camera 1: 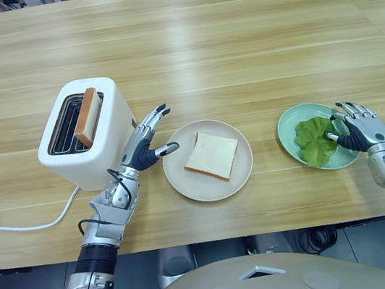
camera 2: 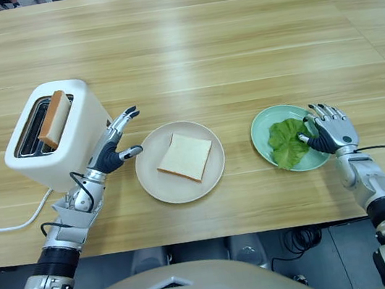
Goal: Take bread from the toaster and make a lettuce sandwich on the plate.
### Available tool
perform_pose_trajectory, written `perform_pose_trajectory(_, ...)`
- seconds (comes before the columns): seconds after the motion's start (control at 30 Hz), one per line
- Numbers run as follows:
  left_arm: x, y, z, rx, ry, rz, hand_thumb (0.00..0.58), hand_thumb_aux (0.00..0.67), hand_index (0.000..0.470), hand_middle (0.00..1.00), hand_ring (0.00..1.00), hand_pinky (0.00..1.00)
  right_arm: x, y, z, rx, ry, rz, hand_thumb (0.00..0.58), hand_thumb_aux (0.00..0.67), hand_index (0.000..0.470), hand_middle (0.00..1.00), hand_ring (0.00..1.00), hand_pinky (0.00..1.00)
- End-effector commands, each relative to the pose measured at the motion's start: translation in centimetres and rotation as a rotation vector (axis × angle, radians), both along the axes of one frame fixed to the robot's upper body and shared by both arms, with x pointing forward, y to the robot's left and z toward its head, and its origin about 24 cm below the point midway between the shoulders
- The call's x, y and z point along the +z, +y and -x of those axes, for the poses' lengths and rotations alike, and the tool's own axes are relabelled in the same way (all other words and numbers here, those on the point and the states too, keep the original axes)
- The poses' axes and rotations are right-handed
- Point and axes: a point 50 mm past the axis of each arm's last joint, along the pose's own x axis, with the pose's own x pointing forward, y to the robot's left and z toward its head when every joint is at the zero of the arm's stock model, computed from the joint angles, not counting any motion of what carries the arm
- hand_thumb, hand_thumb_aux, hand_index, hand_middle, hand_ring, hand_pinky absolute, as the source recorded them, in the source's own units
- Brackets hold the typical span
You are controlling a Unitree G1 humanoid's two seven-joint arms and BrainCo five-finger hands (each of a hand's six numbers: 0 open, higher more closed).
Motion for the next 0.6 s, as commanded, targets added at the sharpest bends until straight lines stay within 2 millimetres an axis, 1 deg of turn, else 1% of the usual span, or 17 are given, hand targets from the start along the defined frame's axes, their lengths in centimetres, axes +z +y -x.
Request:
perform_pose_trajectory(0.03,-0.1,0.0,0.2,-0.006,0.012,-0.008,0.0,0.0,0.0,0.0,0.0,0.0,-0.1,-0.1,0.0,0.007,0.003,0.003,0.485,0.399,0.274,0.0,0.0,0.0)
perform_pose_trajectory(0.07,-0.1,0.0,0.2,-0.006,0.011,-0.006,0.0,0.0,0.0,0.0,0.0,0.0,0.0,0.0,0.0,0.009,-0.002,0.006,0.505,0.428,0.294,0.0,0.0,0.0)
perform_pose_trajectory(0.1,-0.1,0.0,0.2,-0.006,0.011,-0.005,0.0,0.0,0.0,0.0,0.0,0.0,0.1,0.0,0.0,0.01,-0.005,0.007,0.511,0.439,0.301,0.0,0.0,0.0)
perform_pose_trajectory(0.27,0.0,-0.3,0.1,-0.008,0.007,0.001,0.0,0.0,0.0,0.0,0.0,0.0,0.1,0.1,-0.1,0.021,-0.009,-0.004,0.521,0.457,0.314,0.0,0.0,0.0)
perform_pose_trajectory(0.4,-0.1,-0.4,0.0,-0.009,0.006,0.005,0.0,0.0,0.0,0.0,0.0,0.0,0.2,0.6,-0.4,0.049,-0.038,-0.016,0.531,0.476,0.327,0.0,0.0,0.0)
perform_pose_trajectory(0.43,-0.1,-0.4,0.0,-0.009,0.006,0.006,0.0,0.0,0.0,0.0,0.0,0.0,0.4,0.7,-0.5,0.053,-0.053,-0.014,0.531,0.476,0.327,0.0,0.0,0.0)
perform_pose_trajectory(0.47,-0.1,-0.4,0.0,-0.007,0.005,0.009,0.0,0.0,0.0,0.0,0.0,0.0,0.7,0.7,-0.5,0.057,-0.075,-0.01,0.548,0.512,0.352,0.0,0.0,0.0)
perform_pose_trajectory(0.5,-0.1,-0.4,0.0,-0.006,0.005,0.011,0.0,0.0,0.0,0.0,0.0,0.0,1.0,0.7,-0.6,0.061,-0.097,-0.009,0.553,0.525,0.361,0.0,0.0,0.0)
perform_pose_trajectory(0.6,-0.1,-0.4,0.0,-0.001,0.003,0.013,0.0,0.0,0.0,0.0,0.0,0.0,1.7,0.6,-0.6,0.07,-0.135,-0.004,0.559,0.541,0.372,0.0,0.0,0.0)
